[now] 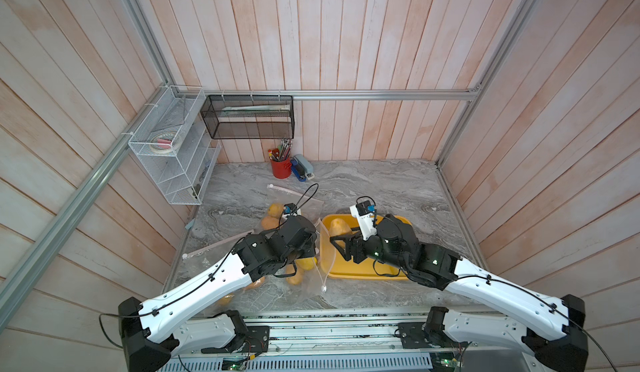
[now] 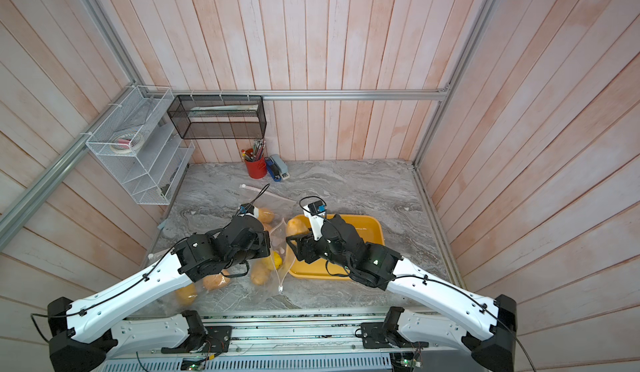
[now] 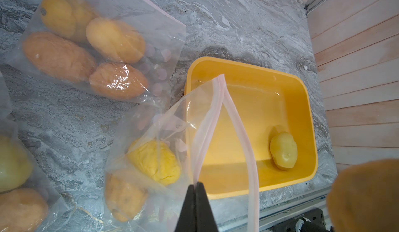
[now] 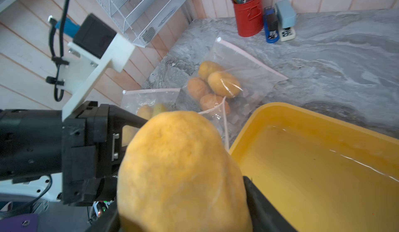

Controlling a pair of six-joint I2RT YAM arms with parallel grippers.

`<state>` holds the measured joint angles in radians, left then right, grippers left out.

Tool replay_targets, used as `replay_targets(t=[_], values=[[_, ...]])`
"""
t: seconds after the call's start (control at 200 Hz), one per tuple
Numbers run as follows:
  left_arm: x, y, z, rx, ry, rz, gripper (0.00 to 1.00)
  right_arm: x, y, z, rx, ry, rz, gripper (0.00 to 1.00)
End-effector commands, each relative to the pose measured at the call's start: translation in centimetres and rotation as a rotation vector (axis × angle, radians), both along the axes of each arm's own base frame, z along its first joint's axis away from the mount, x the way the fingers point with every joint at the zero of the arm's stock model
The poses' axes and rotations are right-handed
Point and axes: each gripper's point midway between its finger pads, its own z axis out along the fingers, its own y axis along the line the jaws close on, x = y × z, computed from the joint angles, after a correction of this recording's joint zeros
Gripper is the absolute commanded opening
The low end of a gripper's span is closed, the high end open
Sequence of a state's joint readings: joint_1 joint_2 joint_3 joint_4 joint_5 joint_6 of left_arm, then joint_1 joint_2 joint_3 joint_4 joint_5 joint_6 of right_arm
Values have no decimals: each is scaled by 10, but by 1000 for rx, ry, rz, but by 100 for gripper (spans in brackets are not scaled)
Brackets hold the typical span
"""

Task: Put the potatoes into a zipper bag and zip it
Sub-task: Place the potato into the zipper food storage bag.

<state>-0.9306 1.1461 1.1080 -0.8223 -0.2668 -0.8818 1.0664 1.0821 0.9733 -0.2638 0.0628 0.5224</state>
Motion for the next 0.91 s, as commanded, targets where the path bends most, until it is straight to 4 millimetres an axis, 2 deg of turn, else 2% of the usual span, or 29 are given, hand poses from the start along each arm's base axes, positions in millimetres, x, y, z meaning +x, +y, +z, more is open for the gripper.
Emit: replay_targets(t=[0.0, 0.13, 0.25, 0.55, 0.685, 0.82, 0.9], values=[[2, 3, 8, 7, -29, 2, 0, -1, 23, -4, -4, -4, 47, 50], [1, 7, 7, 13, -29, 9, 0, 1, 39, -27, -46, 32, 75, 49], [1, 9, 9, 16, -36, 14, 0, 6, 45, -47, -93, 48, 67, 48], [1, 14, 17, 26, -48, 28, 0, 17, 48, -72, -170, 64, 31, 49], [0, 14, 19, 20, -44, 27, 0, 20, 47, -79, -207, 75, 9, 54], [0, 15, 18, 15, -47, 30, 0, 23, 42, -86, -228, 81, -16, 67], [0, 15, 18, 17, -47, 28, 0, 24, 41, -87, -241, 83, -29, 71]])
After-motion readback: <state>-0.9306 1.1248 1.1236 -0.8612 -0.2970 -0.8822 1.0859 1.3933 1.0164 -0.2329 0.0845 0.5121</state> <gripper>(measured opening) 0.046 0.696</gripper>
